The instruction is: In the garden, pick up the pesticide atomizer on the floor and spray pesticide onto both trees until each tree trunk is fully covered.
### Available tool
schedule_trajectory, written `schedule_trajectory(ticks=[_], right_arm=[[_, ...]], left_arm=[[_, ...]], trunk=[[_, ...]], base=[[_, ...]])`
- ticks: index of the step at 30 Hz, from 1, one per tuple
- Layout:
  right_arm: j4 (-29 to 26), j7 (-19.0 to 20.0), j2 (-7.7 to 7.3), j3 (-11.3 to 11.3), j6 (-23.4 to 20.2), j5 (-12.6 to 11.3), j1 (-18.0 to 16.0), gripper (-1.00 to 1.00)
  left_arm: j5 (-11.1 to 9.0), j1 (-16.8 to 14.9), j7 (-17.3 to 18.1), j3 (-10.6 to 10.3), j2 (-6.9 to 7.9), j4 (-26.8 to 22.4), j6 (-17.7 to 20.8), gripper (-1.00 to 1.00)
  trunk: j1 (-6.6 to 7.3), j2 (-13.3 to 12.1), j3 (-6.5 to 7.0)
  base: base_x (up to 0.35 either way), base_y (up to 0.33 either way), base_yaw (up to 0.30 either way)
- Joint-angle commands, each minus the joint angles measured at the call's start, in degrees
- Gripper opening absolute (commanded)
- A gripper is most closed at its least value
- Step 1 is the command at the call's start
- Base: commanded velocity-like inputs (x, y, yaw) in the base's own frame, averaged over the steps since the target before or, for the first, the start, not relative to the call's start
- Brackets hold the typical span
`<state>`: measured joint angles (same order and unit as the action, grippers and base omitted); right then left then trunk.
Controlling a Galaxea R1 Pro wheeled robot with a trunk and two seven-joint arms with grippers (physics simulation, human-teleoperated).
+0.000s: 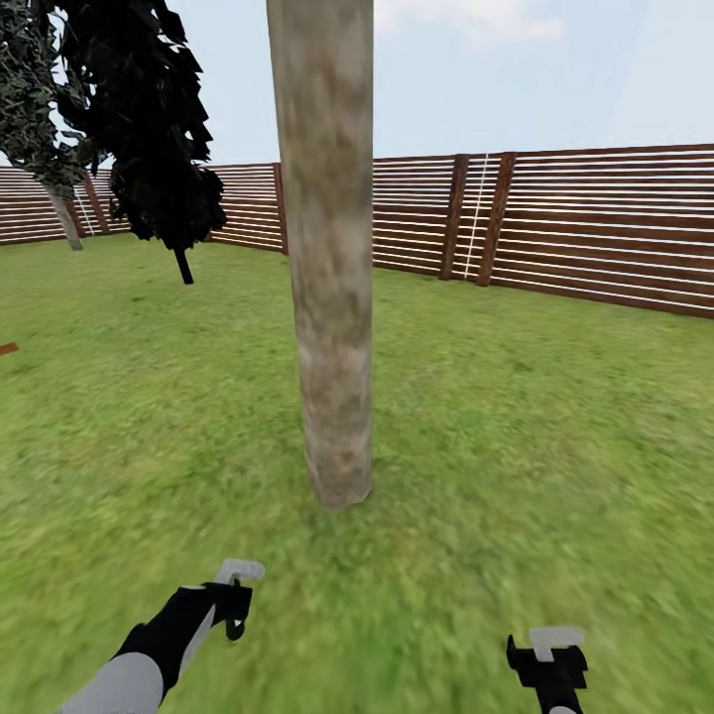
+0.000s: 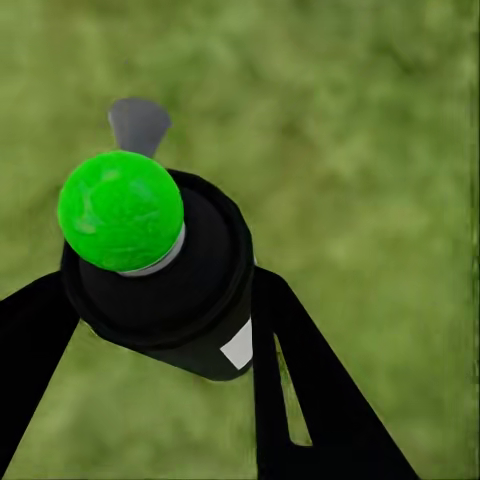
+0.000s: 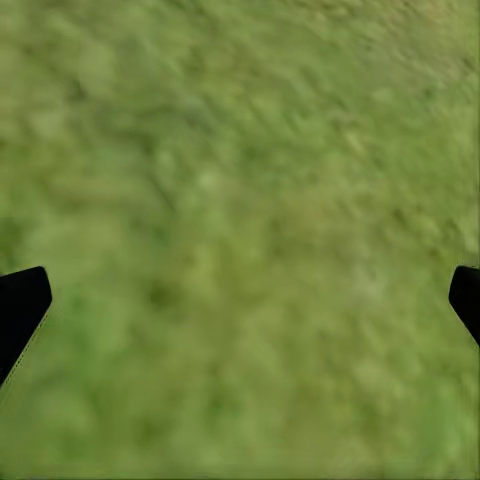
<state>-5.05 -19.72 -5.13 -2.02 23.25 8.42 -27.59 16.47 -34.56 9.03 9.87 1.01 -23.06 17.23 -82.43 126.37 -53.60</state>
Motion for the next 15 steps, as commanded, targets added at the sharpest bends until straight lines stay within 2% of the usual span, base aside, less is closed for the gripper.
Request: schedule_trajectory(ticks=[1, 3, 5, 7, 10, 12, 15], right_arm=[[0.76, -0.49, 0.42, -0.16, -0.03, 0.48, -0.02, 1.00], [1.35, -0.49, 0.78, -0.11, 0.02, 0.46, -0.02, 1.00], [1.53, -0.49, 0.87, -0.13, 0.04, 0.46, -0.03, 1.00], [1.57, -0.49, 0.95, -0.16, 0.04, 0.49, -0.01, 1.00], [1.58, -0.49, 1.04, -0.17, 0.05, 0.46, 0.00, 1.00], [1.63, -0.49, 1.24, -0.18, 0.05, 0.45, 0.00, 1.00], [2.10, -0.49, 1.34, -0.18, 0.05, 0.45, -0.01, 1.00]], left_arm=[[0.66, -0.09, 0.53, 0.54, -0.65, -1.25, 0.30, -1.00], [0.70, -0.14, 0.37, 0.46, -2.40, -3.20, 0.33, -1.00], [0.74, -0.15, 0.24, 0.44, -3.37, -5.67, 0.58, -1.00], [0.73, -0.23, 0.21, 0.42, -3.58, -7.58, 1.86, -1.00], [0.75, -0.25, 0.20, 0.41, -3.72, -10.51, 5.82, -1.00], [0.80, -0.25, 0.20, 0.37, -3.79, -11.46, 6.40, -1.00], [0.97, -0.04, 0.13, 0.27, -4.79, -11.74, 6.64, -1.00]], trunk=[[-0.02, 0.02, -0.05], [-0.02, 0.02, -0.05], [-0.02, 0.02, -0.05], [-0.02, 0.02, -0.05], [-0.02, 0.02, -0.05], [-0.02, 0.02, -0.05], [-0.02, 0.02, -0.05]], base=[[0.284, 0.000, 0.000], [0.315, 0.000, 0.000], [0.323, -0.042, 0.000], [0.295, -0.114, 0.000], [0.149, -0.216, 0.000], [0.028, -0.264, 0.000], [0.019, -0.272, 0.000]])
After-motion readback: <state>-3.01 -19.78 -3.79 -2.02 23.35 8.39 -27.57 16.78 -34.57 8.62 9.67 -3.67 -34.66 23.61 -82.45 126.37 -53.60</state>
